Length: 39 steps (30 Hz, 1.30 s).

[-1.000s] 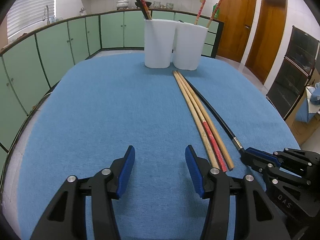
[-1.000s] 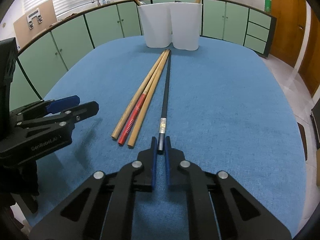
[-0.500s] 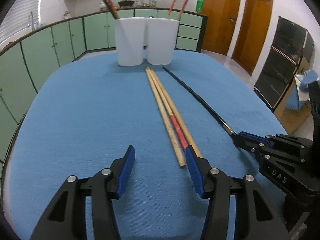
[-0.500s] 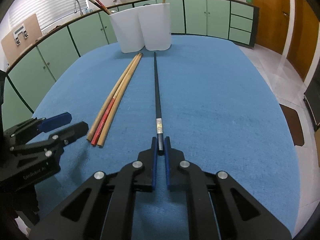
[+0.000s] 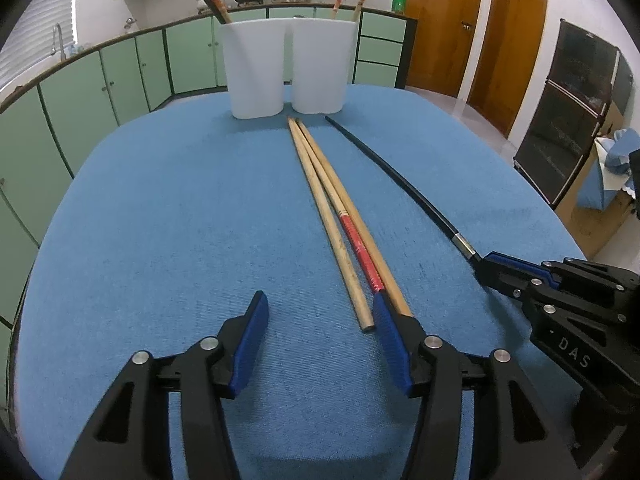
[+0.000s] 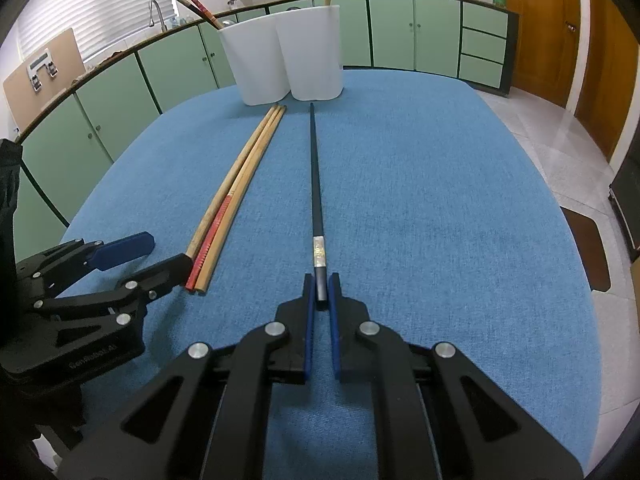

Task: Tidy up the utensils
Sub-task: 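Grasp the black chopstick with the right tool while the left grasps a wooden chopstick, then lift both chopsticks and carry them over the white holder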

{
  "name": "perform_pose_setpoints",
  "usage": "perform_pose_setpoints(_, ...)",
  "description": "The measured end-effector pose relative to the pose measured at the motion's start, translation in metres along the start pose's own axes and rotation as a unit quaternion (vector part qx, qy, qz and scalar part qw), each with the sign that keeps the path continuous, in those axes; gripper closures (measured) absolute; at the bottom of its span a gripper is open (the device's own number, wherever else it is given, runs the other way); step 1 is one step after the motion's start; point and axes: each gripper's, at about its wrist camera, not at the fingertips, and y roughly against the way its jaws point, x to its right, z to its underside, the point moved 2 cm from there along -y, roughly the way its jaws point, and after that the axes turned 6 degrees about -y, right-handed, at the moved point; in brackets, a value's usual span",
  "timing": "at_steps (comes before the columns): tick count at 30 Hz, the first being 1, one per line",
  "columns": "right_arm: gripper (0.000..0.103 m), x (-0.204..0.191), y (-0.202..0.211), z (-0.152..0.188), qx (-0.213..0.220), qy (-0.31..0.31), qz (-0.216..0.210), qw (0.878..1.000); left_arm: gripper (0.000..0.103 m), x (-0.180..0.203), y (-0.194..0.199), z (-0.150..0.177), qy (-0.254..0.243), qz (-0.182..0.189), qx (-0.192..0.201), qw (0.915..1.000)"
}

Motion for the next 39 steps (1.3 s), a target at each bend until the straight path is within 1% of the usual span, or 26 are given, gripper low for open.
perform_pose_setpoints(2, 0.097, 0.0, 0.0, 0.0, 0.0, 0.0, 0.0, 1.0, 0.048, 0.0, 0.0, 0.0, 0.0, -0.005, 0.0, 1.0)
perform_pose_setpoints(5, 0.097, 0.0, -0.001, 0.0, -0.001, 0.0, -0.001, 1.0, 0.054, -0.006, 0.002, 0.002, 0.015, -0.023, 0.0, 0.9996)
perform_pose_setpoints(6, 0.096, 0.0, -0.001, 0.0, -0.001, 0.001, -0.001, 1.0, 0.054, -0.008, 0.003, 0.003, 0.022, -0.03, 0.0, 0.9993)
perform_pose_setpoints(8, 0.096, 0.0, -0.001, 0.0, -0.002, 0.003, 0.0, 1.0, 0.054, -0.011, 0.004, 0.004, 0.029, -0.031, 0.0, 0.9991)
perform_pose_setpoints(15, 0.095, -0.001, -0.002, 0.0, -0.003, 0.004, 0.0, 1.0, 0.053, -0.006, 0.001, 0.003, 0.014, -0.04, -0.006, 0.9991)
perform_pose_setpoints(16, 0.095, -0.002, -0.003, 0.0, -0.003, 0.004, 0.0, 1.0, 0.055, -0.006, 0.002, 0.002, 0.015, -0.04, -0.006, 0.9991)
perform_pose_setpoints(17, 0.095, -0.002, -0.003, 0.0, -0.003, 0.004, 0.0, 1.0, 0.063, -0.006, 0.002, 0.002, 0.015, -0.039, -0.005, 0.9991)
perform_pose_setpoints(18, 0.096, -0.001, -0.003, 0.0, -0.003, 0.004, -0.001, 1.0, 0.073, -0.005, 0.003, 0.003, 0.014, -0.038, -0.003, 0.9992)
perform_pose_setpoints(19, 0.096, -0.001, -0.003, 0.0, -0.002, 0.003, -0.001, 1.0, 0.078, -0.005, 0.003, 0.002, 0.014, -0.038, -0.002, 0.9992)
perform_pose_setpoints(21, 0.097, -0.001, -0.002, 0.001, -0.001, 0.002, -0.003, 1.0, 0.094, -0.005, 0.003, 0.001, 0.015, -0.034, -0.001, 0.9993)
perform_pose_setpoints(22, 0.097, -0.001, -0.002, 0.001, -0.001, 0.001, -0.004, 1.0, 0.096, -0.005, 0.003, 0.001, 0.017, -0.031, 0.0, 0.9994)
perform_pose_setpoints(26, 0.097, -0.004, 0.006, 0.001, 0.011, 0.004, -0.008, 1.0, 0.096, -0.009, 0.007, 0.001, 0.027, -0.023, 0.006, 0.9993)
perform_pose_setpoints(30, 0.097, -0.007, 0.022, -0.005, 0.032, 0.011, -0.01, 0.999, 0.096, -0.012, 0.023, -0.004, 0.026, -0.03, 0.027, 0.9988)
perform_pose_setpoints(36, 0.097, -0.009, 0.06, -0.027, 0.075, 0.02, -0.02, 0.997, 0.097, -0.014, 0.062, -0.022, 0.019, -0.04, 0.079, 0.9959)
perform_pose_setpoints(39, 0.097, -0.011, 0.078, -0.042, 0.097, 0.027, -0.025, 0.995, 0.097, -0.016, 0.082, -0.036, 0.018, -0.039, 0.108, 0.9932)
